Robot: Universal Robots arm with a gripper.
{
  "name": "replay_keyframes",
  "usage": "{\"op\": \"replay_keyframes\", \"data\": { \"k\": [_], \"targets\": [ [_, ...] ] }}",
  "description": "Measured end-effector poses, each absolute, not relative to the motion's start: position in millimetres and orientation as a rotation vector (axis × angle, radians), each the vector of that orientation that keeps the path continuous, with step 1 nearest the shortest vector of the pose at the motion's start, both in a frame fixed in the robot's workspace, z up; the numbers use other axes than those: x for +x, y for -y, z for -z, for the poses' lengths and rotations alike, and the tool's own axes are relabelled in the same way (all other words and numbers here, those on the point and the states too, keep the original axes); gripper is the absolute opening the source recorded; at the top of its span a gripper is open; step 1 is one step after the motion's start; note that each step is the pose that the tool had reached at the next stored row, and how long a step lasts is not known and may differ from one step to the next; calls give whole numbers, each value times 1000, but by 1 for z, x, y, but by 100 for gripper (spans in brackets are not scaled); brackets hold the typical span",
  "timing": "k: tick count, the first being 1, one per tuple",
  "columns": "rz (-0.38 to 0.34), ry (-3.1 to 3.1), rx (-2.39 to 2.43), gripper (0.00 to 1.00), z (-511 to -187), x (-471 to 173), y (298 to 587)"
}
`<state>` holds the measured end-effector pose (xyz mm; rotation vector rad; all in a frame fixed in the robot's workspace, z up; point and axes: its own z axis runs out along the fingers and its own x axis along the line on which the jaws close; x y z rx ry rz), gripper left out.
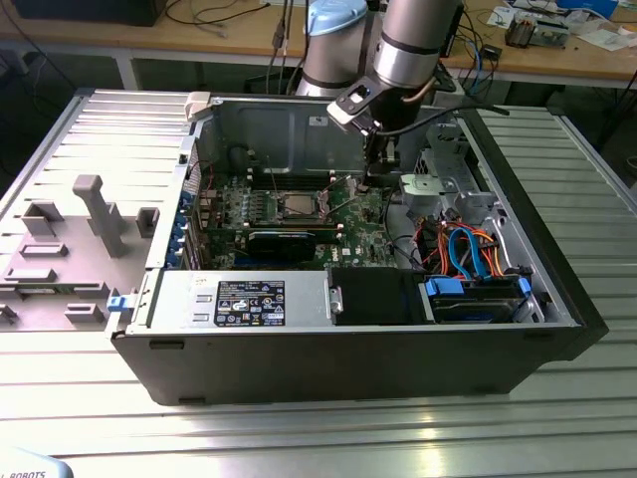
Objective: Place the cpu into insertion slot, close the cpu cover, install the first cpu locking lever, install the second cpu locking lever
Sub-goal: 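Close the cpu cover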
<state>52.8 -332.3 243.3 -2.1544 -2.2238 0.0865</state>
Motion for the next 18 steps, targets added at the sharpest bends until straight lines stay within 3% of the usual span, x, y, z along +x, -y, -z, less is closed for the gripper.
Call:
{"op": "replay_keyframes", "data": {
  "k": [18],
  "targets": [
    [-64, 2230, -2160, 11, -242, 10, 333]
  ]
}}
